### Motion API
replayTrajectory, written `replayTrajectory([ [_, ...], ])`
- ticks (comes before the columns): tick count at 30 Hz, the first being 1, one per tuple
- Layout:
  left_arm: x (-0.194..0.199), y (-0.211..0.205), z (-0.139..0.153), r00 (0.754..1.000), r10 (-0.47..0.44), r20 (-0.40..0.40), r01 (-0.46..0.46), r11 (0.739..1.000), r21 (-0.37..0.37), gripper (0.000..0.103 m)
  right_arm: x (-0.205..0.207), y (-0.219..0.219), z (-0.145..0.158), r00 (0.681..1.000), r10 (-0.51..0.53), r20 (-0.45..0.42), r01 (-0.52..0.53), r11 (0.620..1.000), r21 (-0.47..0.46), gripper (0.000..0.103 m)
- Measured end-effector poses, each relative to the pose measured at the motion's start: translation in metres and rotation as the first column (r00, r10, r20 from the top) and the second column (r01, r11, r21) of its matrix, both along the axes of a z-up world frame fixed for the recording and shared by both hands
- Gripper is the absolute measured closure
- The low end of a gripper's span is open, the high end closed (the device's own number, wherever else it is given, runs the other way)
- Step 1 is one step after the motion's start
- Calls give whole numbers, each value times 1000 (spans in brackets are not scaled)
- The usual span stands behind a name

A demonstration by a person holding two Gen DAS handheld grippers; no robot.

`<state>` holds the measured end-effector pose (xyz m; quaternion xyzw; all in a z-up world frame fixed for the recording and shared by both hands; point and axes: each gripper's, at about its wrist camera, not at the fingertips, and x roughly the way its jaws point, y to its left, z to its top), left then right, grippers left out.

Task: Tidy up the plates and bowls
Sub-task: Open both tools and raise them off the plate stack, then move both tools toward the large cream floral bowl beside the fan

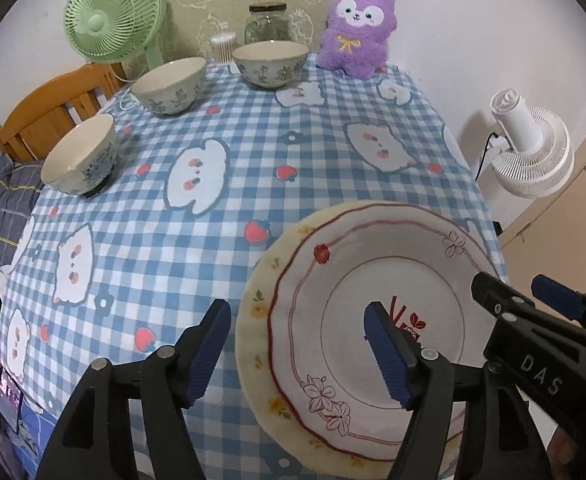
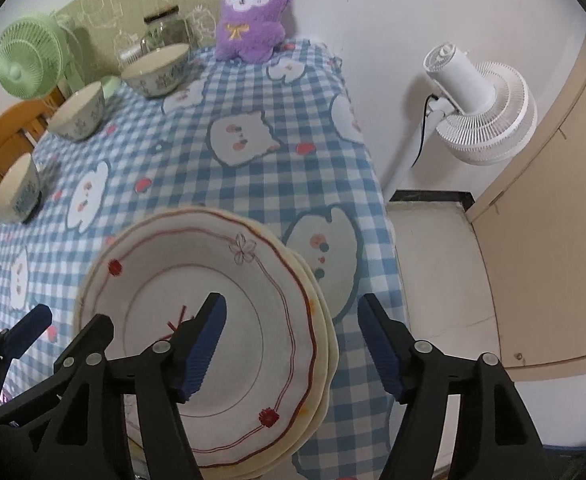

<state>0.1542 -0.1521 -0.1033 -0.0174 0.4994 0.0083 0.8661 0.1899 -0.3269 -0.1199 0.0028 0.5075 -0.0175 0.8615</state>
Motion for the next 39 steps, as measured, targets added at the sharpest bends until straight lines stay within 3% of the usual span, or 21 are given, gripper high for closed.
replayTrajectory([
  [4,-3,5,11,1000,14,12,-14,1000,-8,27,-2,0,15,999,15,38,-16,999,34,19],
  [16,-14,5,58,993,12,118,-9,1000,-20,16,-16,29,66,977,118,175,-129,990,52,11],
  [26,-13,19,92,975,33,219,-33,999,-2,16,-19,57,104,955,134,265,-153,987,50,11],
  [39,4,55,116,970,19,242,-19,1000,0,17,-8,101,130,955,103,278,-111,994,12,11],
])
